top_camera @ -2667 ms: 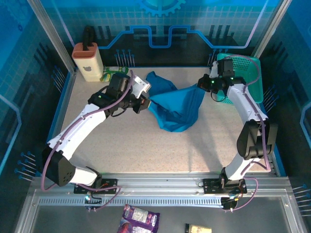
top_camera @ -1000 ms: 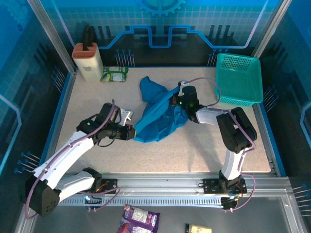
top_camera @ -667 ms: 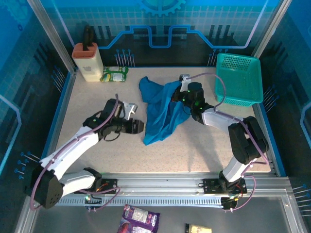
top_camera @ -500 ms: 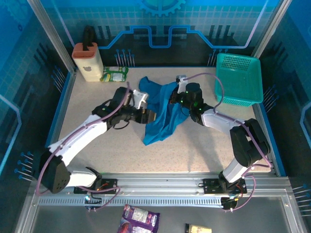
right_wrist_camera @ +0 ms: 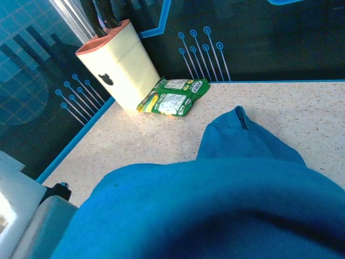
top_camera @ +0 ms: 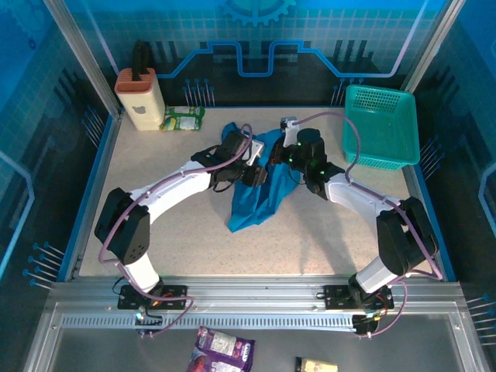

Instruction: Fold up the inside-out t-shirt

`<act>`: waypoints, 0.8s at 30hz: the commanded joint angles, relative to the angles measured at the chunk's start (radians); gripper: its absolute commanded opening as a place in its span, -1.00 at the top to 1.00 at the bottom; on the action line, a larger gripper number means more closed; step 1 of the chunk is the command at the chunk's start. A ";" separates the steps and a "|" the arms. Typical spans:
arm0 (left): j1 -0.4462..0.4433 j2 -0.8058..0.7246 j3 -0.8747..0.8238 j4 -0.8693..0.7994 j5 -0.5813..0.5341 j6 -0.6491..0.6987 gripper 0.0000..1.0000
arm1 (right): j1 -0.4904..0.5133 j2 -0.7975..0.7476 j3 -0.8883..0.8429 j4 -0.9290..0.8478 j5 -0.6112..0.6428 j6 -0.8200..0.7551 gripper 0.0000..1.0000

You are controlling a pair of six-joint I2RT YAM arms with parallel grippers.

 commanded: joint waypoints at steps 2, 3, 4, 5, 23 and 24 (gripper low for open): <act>-0.001 -0.001 0.070 -0.051 -0.018 0.026 0.86 | -0.006 -0.047 0.048 -0.088 0.028 -0.038 0.89; 0.001 -0.014 0.082 -0.060 -0.016 0.030 0.95 | -0.023 -0.044 0.059 -0.138 0.035 -0.031 0.86; 0.001 -0.026 0.096 -0.074 -0.019 0.035 1.00 | -0.042 -0.040 0.065 -0.175 0.035 -0.017 0.84; 0.004 -0.037 0.116 -0.094 -0.023 0.038 1.00 | -0.066 -0.039 0.066 -0.208 0.025 0.009 0.79; 0.051 0.013 0.478 -0.378 0.060 0.107 1.00 | 0.117 -0.240 -0.370 -0.089 0.097 0.083 0.77; 0.050 0.015 0.489 -0.387 0.066 0.108 1.00 | 0.150 -0.214 -0.382 -0.040 0.135 0.084 0.83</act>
